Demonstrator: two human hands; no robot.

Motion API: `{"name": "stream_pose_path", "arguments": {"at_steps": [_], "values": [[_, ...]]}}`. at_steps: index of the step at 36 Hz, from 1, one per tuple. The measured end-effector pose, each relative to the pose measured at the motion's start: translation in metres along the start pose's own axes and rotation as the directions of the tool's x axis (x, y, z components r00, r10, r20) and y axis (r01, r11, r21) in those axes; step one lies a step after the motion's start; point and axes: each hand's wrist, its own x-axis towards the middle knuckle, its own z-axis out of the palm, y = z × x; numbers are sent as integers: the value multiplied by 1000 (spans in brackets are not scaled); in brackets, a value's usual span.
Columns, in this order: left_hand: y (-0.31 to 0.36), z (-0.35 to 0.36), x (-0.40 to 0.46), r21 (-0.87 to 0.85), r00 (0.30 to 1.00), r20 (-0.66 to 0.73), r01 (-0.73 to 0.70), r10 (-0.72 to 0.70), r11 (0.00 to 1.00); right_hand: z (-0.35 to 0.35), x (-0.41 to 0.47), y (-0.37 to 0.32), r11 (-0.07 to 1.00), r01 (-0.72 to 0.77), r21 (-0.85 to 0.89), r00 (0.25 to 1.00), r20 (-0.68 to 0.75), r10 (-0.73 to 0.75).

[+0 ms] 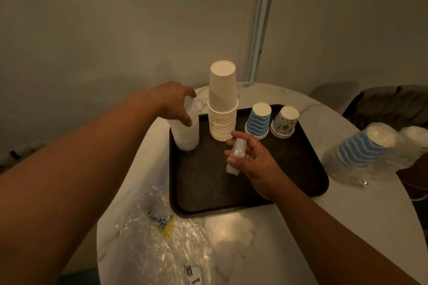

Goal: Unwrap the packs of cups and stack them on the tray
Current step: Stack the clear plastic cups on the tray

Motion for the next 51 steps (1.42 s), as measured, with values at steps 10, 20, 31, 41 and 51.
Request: {"name": "stream_pose_path", "arguments": {"at_steps": [10, 20, 31, 41, 51], "values": [[2, 6, 3, -3, 999, 34, 30, -30, 1000, -3, -1, -1, 1000, -9, 14, 1000, 4, 9], [3, -1, -12, 2, 997, -14, 75, -75, 997, 1, -3, -5, 999, -2, 45, 1000, 22, 1], [54, 56, -86, -902, 979, 198, 204, -54, 381, 27, 4, -10, 993, 84, 84, 990, 105, -92], [43, 63, -90, -968, 982, 178, 187, -67, 168, 47, 19, 2, 950, 236, -205, 962, 185, -199], [-11, -18, -71, -363, 913, -400, -72, -85, 929, 55, 54, 48, 944, 71, -323, 972, -190, -138]]}}
